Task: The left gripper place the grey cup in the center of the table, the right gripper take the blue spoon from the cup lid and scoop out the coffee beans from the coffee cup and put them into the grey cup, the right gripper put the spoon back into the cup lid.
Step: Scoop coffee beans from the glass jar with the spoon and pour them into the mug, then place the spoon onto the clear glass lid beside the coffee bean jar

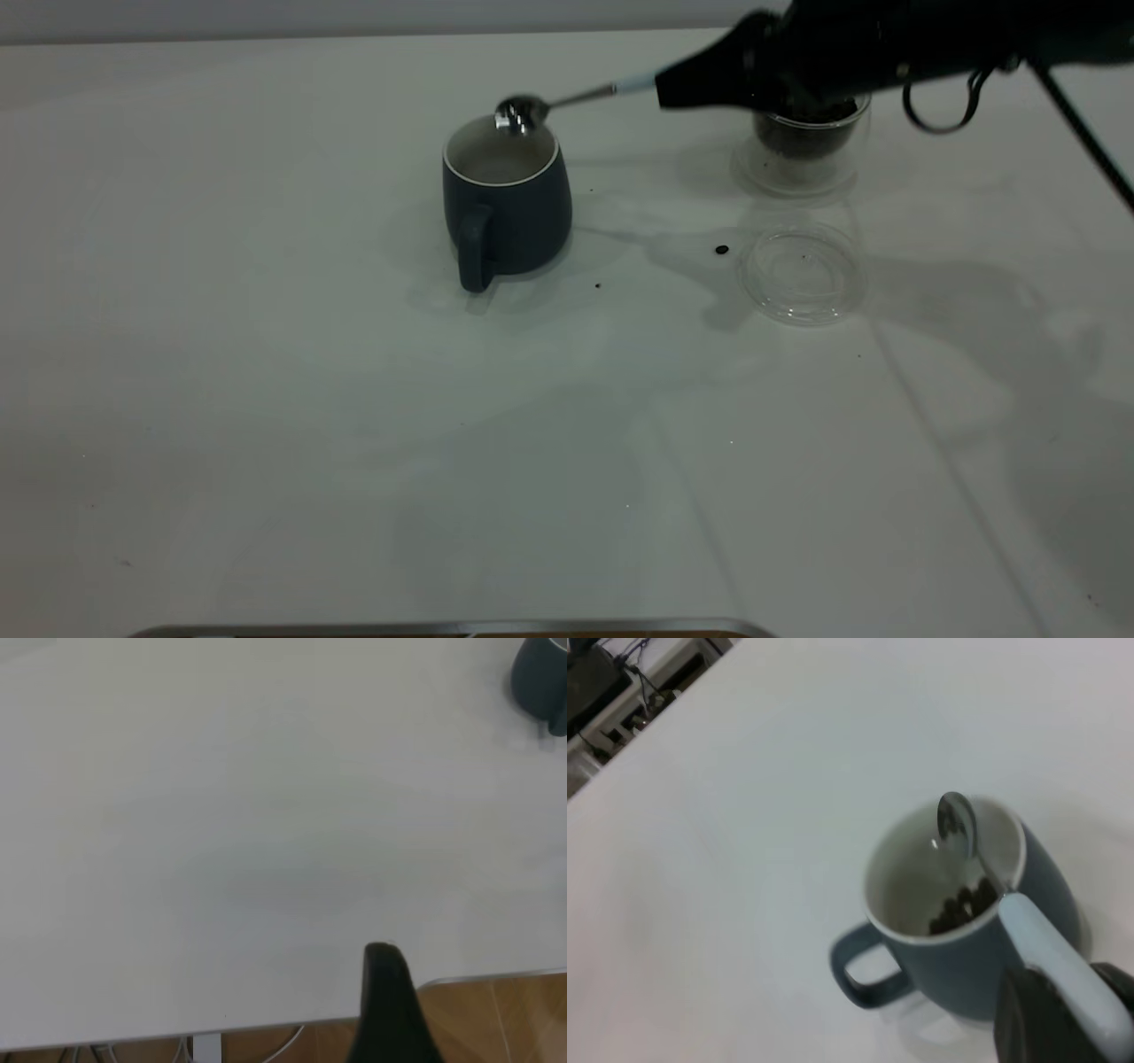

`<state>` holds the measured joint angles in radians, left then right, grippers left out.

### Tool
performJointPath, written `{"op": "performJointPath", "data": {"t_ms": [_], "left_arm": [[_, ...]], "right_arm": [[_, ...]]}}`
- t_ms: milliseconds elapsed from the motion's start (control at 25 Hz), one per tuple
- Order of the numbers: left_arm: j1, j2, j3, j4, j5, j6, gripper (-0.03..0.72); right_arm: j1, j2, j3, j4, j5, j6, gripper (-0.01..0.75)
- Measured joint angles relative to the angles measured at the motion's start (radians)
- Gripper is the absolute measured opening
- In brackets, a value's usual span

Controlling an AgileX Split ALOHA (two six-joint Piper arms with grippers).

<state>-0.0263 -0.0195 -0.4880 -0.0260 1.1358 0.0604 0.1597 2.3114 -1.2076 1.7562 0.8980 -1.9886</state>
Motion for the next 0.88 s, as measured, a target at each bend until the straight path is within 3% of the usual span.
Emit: {"op": "performJointPath", "data": {"t_ms": [200, 440, 640, 880], "left_arm": [[0.000, 0.000, 0.000, 0.000, 0.000, 0.000, 0.567], [0.000, 0.000, 0.000, 0.000, 0.000, 0.000, 0.567], [0.000, 0.000, 0.000, 0.000, 0.000, 0.000, 0.567], [0.000, 0.000, 0.000, 0.000, 0.000, 0.000, 0.567]], "right_arm": [[-0.022, -0.151, 0.061, -0.118, -0.030, 0.272, 0.115], [-0.172, -0.340, 0.279, -0.145, -0.074, 0.571, 0.115], [-0.309, -0.354, 0.423, -0.145, -0.133, 0.660, 0.115], [-0.376, -0.239, 0.457, -0.125, -0.136, 0.667, 0.115]]}}
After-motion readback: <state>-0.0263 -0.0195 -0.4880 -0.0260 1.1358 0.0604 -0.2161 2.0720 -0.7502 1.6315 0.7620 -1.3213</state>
